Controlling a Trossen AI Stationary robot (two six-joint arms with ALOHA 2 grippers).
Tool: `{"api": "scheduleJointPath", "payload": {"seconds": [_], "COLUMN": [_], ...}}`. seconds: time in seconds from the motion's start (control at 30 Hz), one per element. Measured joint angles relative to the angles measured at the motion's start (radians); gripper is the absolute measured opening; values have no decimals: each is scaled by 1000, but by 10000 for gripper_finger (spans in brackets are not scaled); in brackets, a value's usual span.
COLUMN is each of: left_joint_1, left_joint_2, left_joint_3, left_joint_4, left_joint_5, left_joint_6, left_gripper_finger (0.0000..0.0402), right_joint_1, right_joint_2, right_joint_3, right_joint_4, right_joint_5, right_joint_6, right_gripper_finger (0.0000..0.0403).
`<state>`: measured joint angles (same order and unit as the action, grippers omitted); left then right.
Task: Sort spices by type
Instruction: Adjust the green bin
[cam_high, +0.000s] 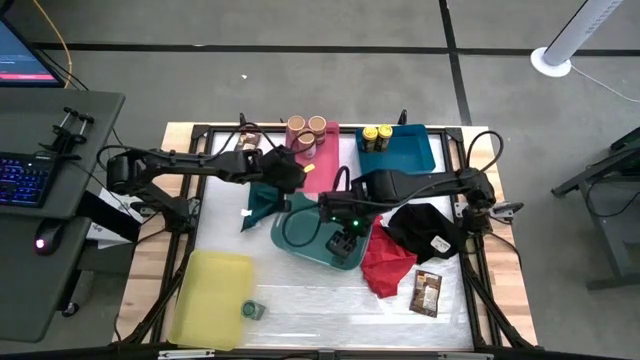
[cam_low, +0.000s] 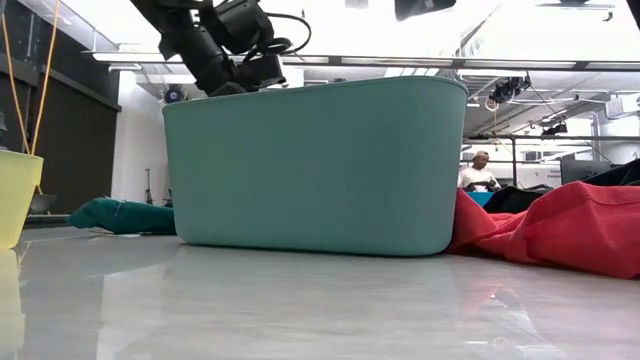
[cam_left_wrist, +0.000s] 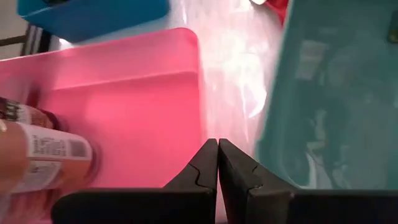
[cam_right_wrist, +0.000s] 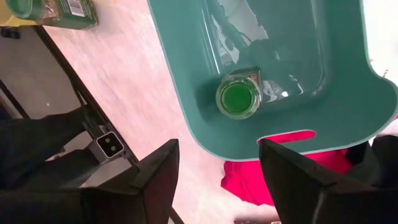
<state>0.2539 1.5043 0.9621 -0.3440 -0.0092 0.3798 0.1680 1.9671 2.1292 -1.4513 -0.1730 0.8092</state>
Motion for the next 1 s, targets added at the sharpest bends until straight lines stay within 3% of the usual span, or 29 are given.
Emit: {"api": "scheduleJointPath", "payload": {"seconds": [0.27,0.8,0.9,1.0], "left_joint_1": [-14,-147,-153,-147], "left_joint_2": [0,-21,-57,-112], "left_joint_3": [1,0,0,0], "left_joint_4": [-101,-253,-265,-267], "left_joint_5": [30,29,-29,-154], "left_joint_6": [-9,-27,-10,-20], "left_gripper_finger": [0,0,0,0], "right_joint_1": [3,-13,-18,-25], "right_joint_2": [0,0,0,0], "right_joint_3": [0,0,0,0], "right_joint_4": [4,13,20,27], "right_joint_5": [2,16,17,26], "right_joint_6": [2,-33,-51,-57], "right_gripper_finger": [215,215,215,215]}}
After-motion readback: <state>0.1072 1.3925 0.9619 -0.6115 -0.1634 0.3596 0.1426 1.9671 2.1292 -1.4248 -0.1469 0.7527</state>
